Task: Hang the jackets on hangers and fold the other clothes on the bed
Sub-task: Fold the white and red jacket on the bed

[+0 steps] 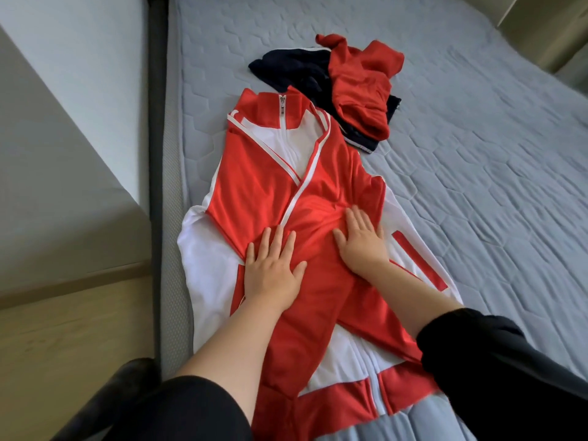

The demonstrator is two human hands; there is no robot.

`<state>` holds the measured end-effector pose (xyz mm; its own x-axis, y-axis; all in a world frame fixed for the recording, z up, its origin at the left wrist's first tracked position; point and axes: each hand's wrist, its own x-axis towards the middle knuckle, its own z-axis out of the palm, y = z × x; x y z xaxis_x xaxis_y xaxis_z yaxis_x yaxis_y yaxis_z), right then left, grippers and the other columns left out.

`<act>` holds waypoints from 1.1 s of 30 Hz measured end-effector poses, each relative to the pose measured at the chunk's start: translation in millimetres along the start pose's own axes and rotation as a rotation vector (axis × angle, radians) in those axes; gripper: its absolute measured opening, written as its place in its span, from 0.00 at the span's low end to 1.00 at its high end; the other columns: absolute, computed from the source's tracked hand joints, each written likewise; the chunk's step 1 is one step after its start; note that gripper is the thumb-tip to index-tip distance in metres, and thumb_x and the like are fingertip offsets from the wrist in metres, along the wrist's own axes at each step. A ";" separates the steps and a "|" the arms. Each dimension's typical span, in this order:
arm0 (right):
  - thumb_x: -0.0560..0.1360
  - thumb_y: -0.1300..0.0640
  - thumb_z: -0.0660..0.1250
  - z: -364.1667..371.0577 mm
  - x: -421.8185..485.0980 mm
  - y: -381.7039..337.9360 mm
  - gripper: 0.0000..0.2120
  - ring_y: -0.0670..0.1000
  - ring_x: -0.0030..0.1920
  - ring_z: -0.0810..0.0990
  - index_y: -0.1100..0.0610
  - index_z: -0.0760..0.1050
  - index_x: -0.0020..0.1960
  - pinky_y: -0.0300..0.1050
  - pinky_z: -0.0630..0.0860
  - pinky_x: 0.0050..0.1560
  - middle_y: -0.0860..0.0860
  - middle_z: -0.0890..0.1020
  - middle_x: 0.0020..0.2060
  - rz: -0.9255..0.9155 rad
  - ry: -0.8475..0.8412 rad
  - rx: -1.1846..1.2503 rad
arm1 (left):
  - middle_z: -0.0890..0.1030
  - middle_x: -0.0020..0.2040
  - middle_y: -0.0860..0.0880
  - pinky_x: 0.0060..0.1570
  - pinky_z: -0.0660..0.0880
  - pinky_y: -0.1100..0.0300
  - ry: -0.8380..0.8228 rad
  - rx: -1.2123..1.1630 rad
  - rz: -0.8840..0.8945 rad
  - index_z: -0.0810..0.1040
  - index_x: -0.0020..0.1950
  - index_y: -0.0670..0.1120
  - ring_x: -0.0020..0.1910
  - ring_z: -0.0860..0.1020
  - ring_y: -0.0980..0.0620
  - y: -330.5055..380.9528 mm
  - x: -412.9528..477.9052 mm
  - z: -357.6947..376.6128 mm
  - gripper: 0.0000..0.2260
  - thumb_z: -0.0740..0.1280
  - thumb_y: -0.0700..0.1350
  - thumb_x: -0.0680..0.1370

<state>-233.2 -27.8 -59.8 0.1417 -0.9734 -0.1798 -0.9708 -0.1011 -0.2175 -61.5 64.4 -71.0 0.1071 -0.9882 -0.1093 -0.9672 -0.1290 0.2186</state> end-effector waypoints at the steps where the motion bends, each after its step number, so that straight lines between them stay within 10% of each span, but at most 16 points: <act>1: 0.81 0.42 0.48 -1.6 -1.3 -0.7 0.31 0.51 0.78 0.45 0.56 0.47 0.78 0.57 0.43 0.76 0.52 0.48 0.78 0.111 0.037 0.059 | 0.43 0.79 0.52 0.74 0.43 0.48 0.016 0.006 -0.020 0.44 0.78 0.55 0.78 0.42 0.50 -0.1 -2.3 0.0 0.29 0.49 0.61 0.80; 7: 0.81 0.43 0.50 12.9 -46.2 -18.0 0.29 0.51 0.78 0.44 0.53 0.50 0.78 0.57 0.40 0.75 0.51 0.49 0.78 -0.177 0.113 -0.067 | 0.47 0.79 0.51 0.74 0.45 0.46 0.079 -0.003 -0.052 0.46 0.78 0.55 0.78 0.45 0.47 -4.6 -7.9 -3.8 0.26 0.47 0.59 0.81; 15: 0.81 0.43 0.47 11.1 -55.2 0.5 0.31 0.50 0.78 0.43 0.56 0.46 0.79 0.58 0.40 0.76 0.51 0.48 0.78 0.022 -0.003 -0.074 | 0.56 0.78 0.48 0.73 0.51 0.49 0.039 -0.073 -0.163 0.59 0.77 0.48 0.77 0.51 0.48 -24.0 -9.9 -15.7 0.24 0.49 0.55 0.82; 18: 0.80 0.42 0.49 2.8 -68.4 -13.9 0.32 0.52 0.77 0.40 0.56 0.47 0.79 0.58 0.37 0.74 0.53 0.46 0.78 -0.014 0.004 -0.068 | 0.75 0.63 0.43 0.61 0.66 0.52 0.170 -0.219 -0.170 0.78 0.61 0.42 0.64 0.69 0.43 -22.2 -9.3 -31.7 0.16 0.60 0.50 0.79; 23: 0.80 0.42 0.51 25.9 -106.4 -23.1 0.31 0.51 0.77 0.40 0.49 0.45 0.79 0.58 0.40 0.75 0.50 0.45 0.78 -0.125 -0.008 -0.021 | 0.80 0.49 0.46 0.45 0.70 0.56 -0.032 -0.399 -0.347 0.76 0.43 0.46 0.50 0.77 0.43 -22.3 -15.8 -48.9 0.06 0.68 0.47 0.75; 28: 0.80 0.42 0.48 34.2 -105.9 -23.3 0.31 0.51 0.77 0.40 0.49 0.42 0.79 0.58 0.40 0.75 0.50 0.44 0.78 -0.096 -0.035 -0.038 | 0.80 0.54 0.42 0.48 0.70 0.53 0.048 -0.443 -0.477 0.76 0.55 0.43 0.54 0.77 0.39 -17.1 -28.3 -45.6 0.11 0.64 0.50 0.79; 33: 0.81 0.42 0.48 29.6 -106.3 -23.8 0.31 0.51 0.77 0.40 0.50 0.41 0.78 0.58 0.40 0.75 0.50 0.43 0.78 -0.106 -0.069 -0.040 | 0.78 0.59 0.43 0.54 0.73 0.52 -0.208 -0.343 -0.387 0.73 0.60 0.41 0.58 0.76 0.42 -22.5 -37.8 -45.5 0.23 0.66 0.59 0.76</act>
<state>-219.4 84.1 -63.9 0.2554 -0.9406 -0.2236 -0.9565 -0.2120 -0.2006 -33.4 100.9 -27.6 0.3583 -0.8307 -0.4261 -0.7321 -0.5332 0.4239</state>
